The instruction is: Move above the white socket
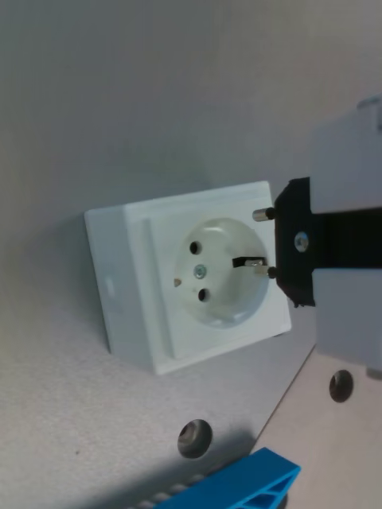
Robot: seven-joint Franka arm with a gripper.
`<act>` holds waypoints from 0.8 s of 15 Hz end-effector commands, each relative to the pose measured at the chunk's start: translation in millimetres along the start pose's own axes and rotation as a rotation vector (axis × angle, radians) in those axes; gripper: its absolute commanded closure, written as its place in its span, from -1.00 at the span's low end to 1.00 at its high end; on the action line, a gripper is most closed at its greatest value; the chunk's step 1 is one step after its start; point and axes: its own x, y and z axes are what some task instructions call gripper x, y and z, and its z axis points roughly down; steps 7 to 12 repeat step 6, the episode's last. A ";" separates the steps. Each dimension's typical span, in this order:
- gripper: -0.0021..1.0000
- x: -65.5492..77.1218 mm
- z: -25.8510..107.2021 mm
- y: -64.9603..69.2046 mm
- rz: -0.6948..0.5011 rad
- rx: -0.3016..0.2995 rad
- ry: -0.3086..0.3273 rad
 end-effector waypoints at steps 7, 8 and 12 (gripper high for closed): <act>1.00 -4.3 16.7 -10.9 -0.080 -0.089 0.078; 1.00 -4.3 16.7 -10.9 -0.080 -0.089 0.078; 1.00 -4.3 16.7 -10.9 -0.080 -0.089 0.078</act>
